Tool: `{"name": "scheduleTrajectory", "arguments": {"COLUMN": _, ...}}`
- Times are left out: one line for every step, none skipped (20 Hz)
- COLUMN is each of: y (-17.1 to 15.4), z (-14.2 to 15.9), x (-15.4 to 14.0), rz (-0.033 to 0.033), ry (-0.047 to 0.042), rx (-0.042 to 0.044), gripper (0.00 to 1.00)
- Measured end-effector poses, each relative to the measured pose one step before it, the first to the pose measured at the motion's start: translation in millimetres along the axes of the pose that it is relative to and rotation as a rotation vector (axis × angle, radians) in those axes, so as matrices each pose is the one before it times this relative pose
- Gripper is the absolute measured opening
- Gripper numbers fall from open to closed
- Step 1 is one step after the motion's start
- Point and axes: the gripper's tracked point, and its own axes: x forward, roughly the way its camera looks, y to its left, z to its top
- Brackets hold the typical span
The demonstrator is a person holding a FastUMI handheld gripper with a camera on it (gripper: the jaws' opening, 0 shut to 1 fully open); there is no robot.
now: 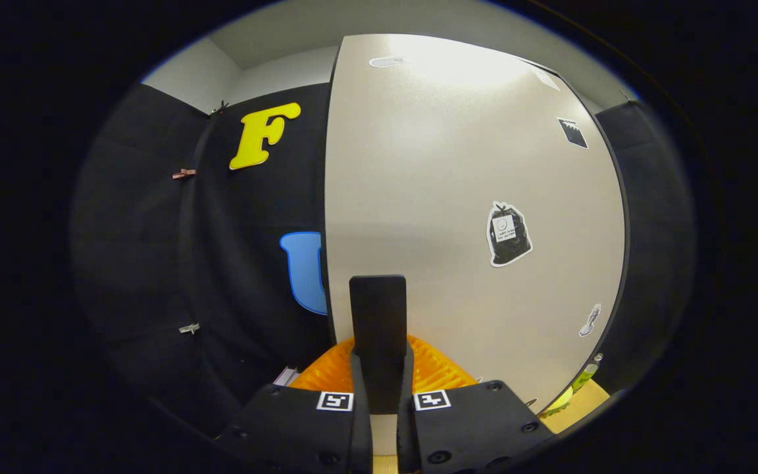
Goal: Open the shoe cabinet door, grab the shoes and put them into the shoe cabinet, then close the shoe cabinet door.
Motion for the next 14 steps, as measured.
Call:
{"name": "scheduleTrajectory", "arguments": {"y": -1.28, "z": 0.13, "x": -8.76, "rz": 0.01184, "ry": -0.00036, "rx": 0.00291, "gripper": 0.18}}
{"name": "scheduleTrajectory", "arguments": {"y": -1.91, "z": 0.34, "x": -10.99, "rz": 0.00891, "ry": -0.00137, "rx": 0.00141, "gripper": 0.18}}
{"name": "scheduleTrajectory", "arguments": {"y": -2.35, "z": 0.40, "x": -10.62, "rz": 0.00493, "ry": -0.00139, "rx": -0.00185, "gripper": 0.18}}
{"name": "scheduleTrajectory", "arguments": {"y": -3.13, "z": 0.33, "x": -10.38, "rz": 0.00703, "ry": -0.00420, "rx": 0.00006, "gripper": 0.18}}
{"name": "scheduleTrajectory", "arguments": {"y": -2.78, "z": -0.46, "x": -10.59, "rz": 0.00471, "ry": -0.00227, "rx": -0.00107, "gripper": 0.18}}
{"name": "scheduleTrajectory", "arguments": {"y": -3.68, "z": 1.82, "x": -11.66, "rz": 0.00295, "ry": -0.00627, "rx": -0.00275, "gripper": 0.18}}
{"name": "scheduleTrajectory", "arguments": {"y": -3.95, "z": 0.45, "x": -11.56, "rz": 0.00289, "ry": -0.00076, "rx": -0.00449, "gripper": 0.18}}
{"name": "scheduleTrajectory", "arguments": {"y": -4.59, "z": 0.93, "x": -11.96, "rz": 0.00469, "ry": -0.00292, "rx": -0.00318, "gripper": 0.18}}
{"name": "scheduleTrajectory", "arguments": {"y": -4.51, "z": 1.03, "x": -10.82, "rz": 0.00454, "ry": -0.00237, "rx": 0.00386, "gripper": 0.18}}
{"name": "scheduleTrajectory", "arguments": {"y": -6.47, "z": 1.18, "x": -9.99, "rz": 0.00456, "ry": 0.00065, "rx": 0.00766, "gripper": 0.18}}
{"name": "scheduleTrajectory", "arguments": {"y": -5.42, "z": 1.11, "x": -10.20, "rz": 0.00539, "ry": -0.00234, "rx": 0.00537, "gripper": 0.18}}
{"name": "scheduleTrajectory", "arguments": {"y": -5.64, "z": 0.33, "x": -10.84, "rz": 0.00311, "ry": -0.00250, "rx": -0.00084, "gripper": 0.18}}
{"name": "scheduleTrajectory", "arguments": {"y": -6.29, "z": 1.99, "x": -9.74, "rz": 0.00236, "ry": -0.00362, "rx": -0.00616, "gripper": 0.18}}
{"name": "scheduleTrajectory", "arguments": {"y": -5.91, "z": 0.12, "x": -10.24, "rz": 0.00471, "ry": 0.00073, "rx": -0.00293, "gripper": 0.18}}
